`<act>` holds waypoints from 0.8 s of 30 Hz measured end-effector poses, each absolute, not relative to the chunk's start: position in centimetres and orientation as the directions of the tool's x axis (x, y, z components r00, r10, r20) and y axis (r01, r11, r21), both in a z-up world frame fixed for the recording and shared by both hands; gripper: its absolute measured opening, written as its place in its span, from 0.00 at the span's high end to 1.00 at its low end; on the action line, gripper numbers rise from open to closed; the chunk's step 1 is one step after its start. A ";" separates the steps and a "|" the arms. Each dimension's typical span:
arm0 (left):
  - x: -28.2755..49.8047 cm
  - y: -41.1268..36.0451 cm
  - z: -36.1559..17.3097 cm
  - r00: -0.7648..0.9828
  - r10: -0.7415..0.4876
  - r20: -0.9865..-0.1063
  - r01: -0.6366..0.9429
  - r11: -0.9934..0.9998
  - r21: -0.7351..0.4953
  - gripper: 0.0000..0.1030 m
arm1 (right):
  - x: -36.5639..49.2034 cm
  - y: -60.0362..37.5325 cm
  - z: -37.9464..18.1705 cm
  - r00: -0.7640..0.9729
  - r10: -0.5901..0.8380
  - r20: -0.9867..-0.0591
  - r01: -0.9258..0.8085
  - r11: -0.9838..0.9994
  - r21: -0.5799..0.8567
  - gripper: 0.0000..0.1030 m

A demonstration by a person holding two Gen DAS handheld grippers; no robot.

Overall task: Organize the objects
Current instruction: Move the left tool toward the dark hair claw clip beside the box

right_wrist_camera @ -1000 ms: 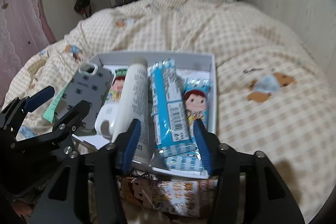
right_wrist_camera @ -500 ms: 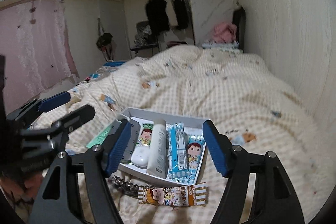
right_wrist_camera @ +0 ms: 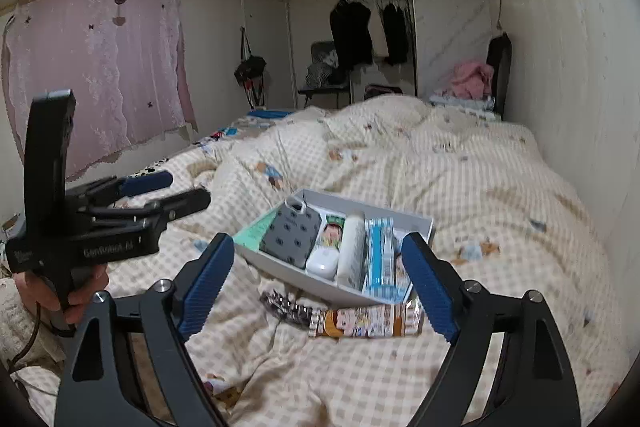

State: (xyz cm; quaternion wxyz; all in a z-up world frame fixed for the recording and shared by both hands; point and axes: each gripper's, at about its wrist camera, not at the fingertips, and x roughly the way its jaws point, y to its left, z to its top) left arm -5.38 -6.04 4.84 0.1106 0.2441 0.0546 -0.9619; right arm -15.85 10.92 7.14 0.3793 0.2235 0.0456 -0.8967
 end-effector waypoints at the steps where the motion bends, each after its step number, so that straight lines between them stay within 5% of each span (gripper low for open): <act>1: -5.6 -6.1 3.8 -0.842 -0.164 -0.513 0.227 -0.972 -0.063 0.24 | -16.2 11.1 6.7 -0.599 -0.665 -0.446 0.697 -0.708 0.119 0.17; 4: -6.4 -6.0 1.7 -0.810 -0.106 -0.576 0.197 -0.976 -0.096 0.24 | -17.4 11.4 4.9 -0.562 -0.673 -0.480 0.670 -0.711 0.213 0.17; 15: -11.7 -5.7 -2.8 -0.670 -0.048 -0.741 0.145 -0.987 -0.067 0.26 | -19.0 10.5 -0.9 -0.514 -0.601 -0.613 0.622 -0.753 0.217 0.17; 24: -12.7 -8.1 -4.0 -0.647 -0.002 -0.763 0.208 -0.962 -0.174 0.28 | -20.4 12.2 -2.1 -0.482 -0.606 -0.632 0.551 -0.771 0.319 0.17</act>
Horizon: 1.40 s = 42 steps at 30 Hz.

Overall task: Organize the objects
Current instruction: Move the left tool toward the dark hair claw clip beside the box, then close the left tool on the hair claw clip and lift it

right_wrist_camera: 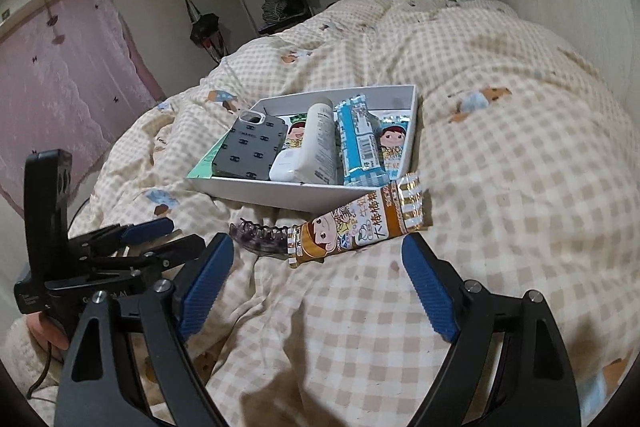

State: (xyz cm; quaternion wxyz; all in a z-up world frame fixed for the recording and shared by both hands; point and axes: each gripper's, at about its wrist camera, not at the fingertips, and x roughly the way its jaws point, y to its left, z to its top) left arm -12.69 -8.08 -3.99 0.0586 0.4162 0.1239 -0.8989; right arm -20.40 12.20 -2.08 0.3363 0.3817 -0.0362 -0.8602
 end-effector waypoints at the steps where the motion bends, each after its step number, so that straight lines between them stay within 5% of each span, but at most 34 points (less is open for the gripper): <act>1: -12.8 -8.3 -4.2 -0.645 0.005 -0.765 0.212 -0.959 -0.185 0.29 | -20.5 12.3 -2.2 -0.478 -0.608 -0.634 0.548 -0.770 0.327 0.17; 11: -13.0 -8.7 -4.7 -0.633 0.018 -0.774 0.213 -0.957 -0.197 0.29 | -20.6 12.2 -2.2 -0.471 -0.615 -0.633 0.548 -0.766 0.337 0.17; 14: -14.2 -8.9 -4.8 -0.619 0.153 -0.770 0.132 -0.946 -0.294 0.29 | -20.8 12.0 -2.5 -0.460 -0.617 -0.638 0.545 -0.764 0.346 0.17; 23: -21.3 -10.3 -5.3 -0.522 0.216 -0.825 0.218 -0.901 -0.374 0.52 | -21.2 12.5 -2.8 -0.448 -0.628 -0.637 0.529 -0.760 0.377 0.17; 29: -23.4 -9.8 -8.2 -0.406 0.139 -0.903 0.256 -0.932 -0.258 0.66 | -21.3 12.6 -2.9 -0.443 -0.630 -0.638 0.526 -0.759 0.384 0.17; 31: -24.1 -9.0 -8.4 -0.363 0.125 -0.923 0.170 -0.966 -0.197 0.65 | -21.3 12.7 -2.9 -0.441 -0.631 -0.638 0.526 -0.758 0.386 0.17; 37: -24.9 -3.7 -9.4 -0.369 -0.144 -0.918 -0.273 -0.927 0.256 0.62 | -21.3 12.6 -3.0 -0.441 -0.630 -0.639 0.526 -0.758 0.385 0.17; 42: -25.8 -1.8 -10.1 -0.374 -0.128 -0.919 -0.371 -0.887 0.275 0.57 | -21.3 12.6 -3.0 -0.440 -0.626 -0.644 0.526 -0.761 0.381 0.17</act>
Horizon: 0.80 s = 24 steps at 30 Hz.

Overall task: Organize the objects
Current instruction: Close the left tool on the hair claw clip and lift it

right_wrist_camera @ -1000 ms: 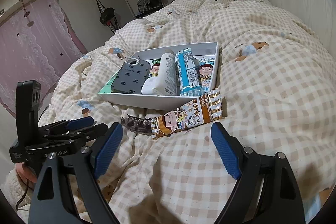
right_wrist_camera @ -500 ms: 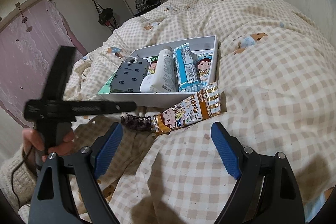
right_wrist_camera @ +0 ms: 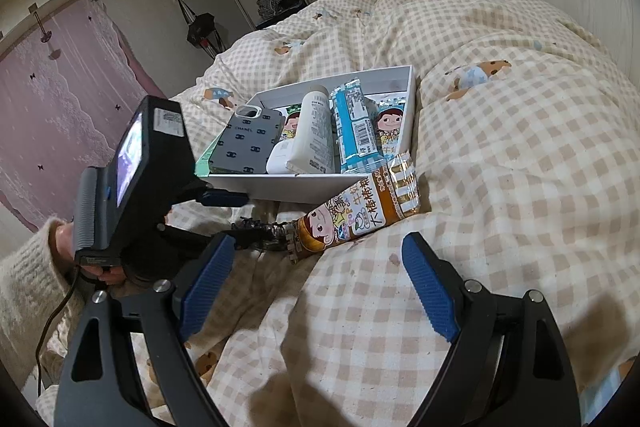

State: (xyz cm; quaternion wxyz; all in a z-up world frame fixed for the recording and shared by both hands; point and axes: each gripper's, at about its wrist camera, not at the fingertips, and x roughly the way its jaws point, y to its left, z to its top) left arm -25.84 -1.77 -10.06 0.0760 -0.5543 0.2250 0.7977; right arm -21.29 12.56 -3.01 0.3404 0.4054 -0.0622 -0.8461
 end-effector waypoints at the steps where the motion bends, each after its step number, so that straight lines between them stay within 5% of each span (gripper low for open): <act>1: -25.9 -1.3 -10.2 -0.372 -0.121 -0.921 -0.399 -0.875 0.275 0.53 | -21.3 12.6 -3.0 -0.440 -0.627 -0.643 0.526 -0.760 0.381 0.17; 4: -25.4 -0.3 -11.5 -0.362 -0.140 -0.922 -0.484 -0.817 0.314 0.42 | -21.3 12.6 -3.0 -0.439 -0.627 -0.643 0.526 -0.760 0.382 0.17; 11: -26.8 -0.6 -13.6 -0.312 -0.123 -0.942 -0.452 -0.853 0.261 0.41 | -21.4 12.6 -3.2 -0.432 -0.628 -0.647 0.516 -0.761 0.393 0.17; 15: -27.0 0.2 -14.4 -0.271 -0.124 -0.954 -0.470 -0.848 0.244 0.60 | -21.3 12.5 -3.2 -0.431 -0.629 -0.646 0.515 -0.760 0.396 0.17; 24: -25.0 -0.2 -11.1 -0.251 -0.022 -0.968 -0.463 -0.875 0.140 0.72 | -21.7 13.3 -3.3 -0.425 -0.665 -0.614 0.506 -0.737 0.448 0.17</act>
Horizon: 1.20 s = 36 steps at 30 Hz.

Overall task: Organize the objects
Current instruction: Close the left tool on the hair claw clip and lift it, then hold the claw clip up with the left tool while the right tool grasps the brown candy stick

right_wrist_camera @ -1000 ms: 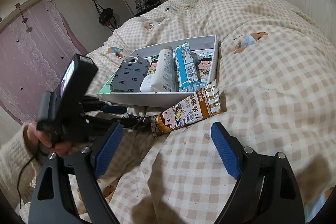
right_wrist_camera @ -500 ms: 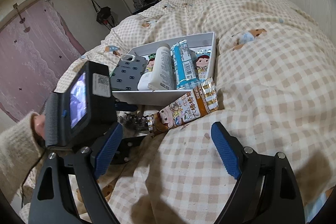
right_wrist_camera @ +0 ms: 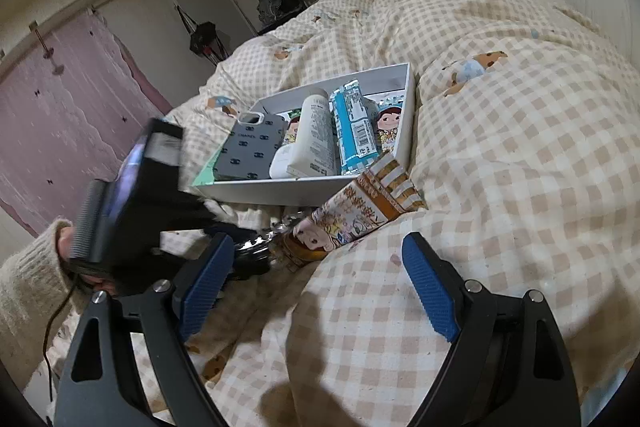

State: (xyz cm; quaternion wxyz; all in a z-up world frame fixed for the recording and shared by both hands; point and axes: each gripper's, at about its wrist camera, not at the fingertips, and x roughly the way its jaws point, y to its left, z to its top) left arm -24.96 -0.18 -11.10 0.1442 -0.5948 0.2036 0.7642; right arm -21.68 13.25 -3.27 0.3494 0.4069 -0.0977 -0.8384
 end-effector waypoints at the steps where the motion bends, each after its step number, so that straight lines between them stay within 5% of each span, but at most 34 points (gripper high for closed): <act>1: -24.5 -0.1 -10.5 -0.257 -0.018 -0.966 -0.465 -0.874 0.140 0.72 | -21.7 13.4 -3.3 -0.423 -0.673 -0.607 0.504 -0.731 0.459 0.17; 15: -16.1 -2.3 -1.3 -0.348 0.174 -0.921 -0.368 -0.929 -0.037 0.72 | -22.3 14.3 -3.4 -0.410 -0.714 -0.567 0.485 -0.697 0.528 0.17; 22: -16.4 -0.6 -8.4 -0.298 0.151 -0.942 -0.235 -0.969 -0.081 0.72 | -22.4 14.3 -3.4 -0.408 -0.717 -0.565 0.481 -0.695 0.535 0.17; 36: -15.3 -2.4 -7.4 -0.358 0.210 -0.910 -0.190 -0.970 -0.149 0.72 | -22.5 14.1 -3.6 -0.404 -0.707 -0.581 0.478 -0.704 0.525 0.17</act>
